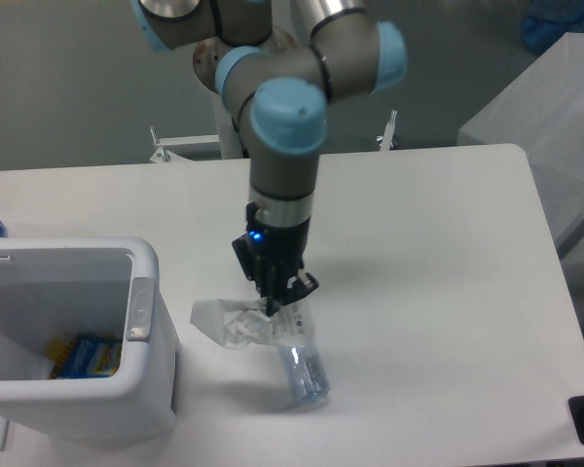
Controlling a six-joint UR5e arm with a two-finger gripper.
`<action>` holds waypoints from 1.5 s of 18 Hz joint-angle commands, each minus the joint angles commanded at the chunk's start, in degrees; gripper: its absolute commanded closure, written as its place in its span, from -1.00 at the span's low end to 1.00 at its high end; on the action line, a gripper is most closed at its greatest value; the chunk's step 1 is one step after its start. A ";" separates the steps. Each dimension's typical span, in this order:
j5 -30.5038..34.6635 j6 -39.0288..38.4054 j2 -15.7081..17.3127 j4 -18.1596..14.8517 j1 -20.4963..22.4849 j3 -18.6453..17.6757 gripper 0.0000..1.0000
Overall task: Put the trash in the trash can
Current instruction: 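Lift the bag and carry it over the white trash bin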
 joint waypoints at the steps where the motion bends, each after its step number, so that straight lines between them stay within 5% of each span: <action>1: -1.23 -1.32 -0.09 -0.17 0.61 1.24 0.63; 5: -6.94 -9.22 0.00 -0.09 1.50 6.33 0.62; 8: -7.74 -13.63 1.13 0.26 0.71 6.70 0.62; 16: -8.18 -18.55 3.95 0.18 -9.56 5.12 0.53; 24: -7.83 -20.93 6.06 0.53 -15.81 -1.91 0.46; 27: -7.92 -20.93 5.97 0.61 -16.52 -2.27 0.10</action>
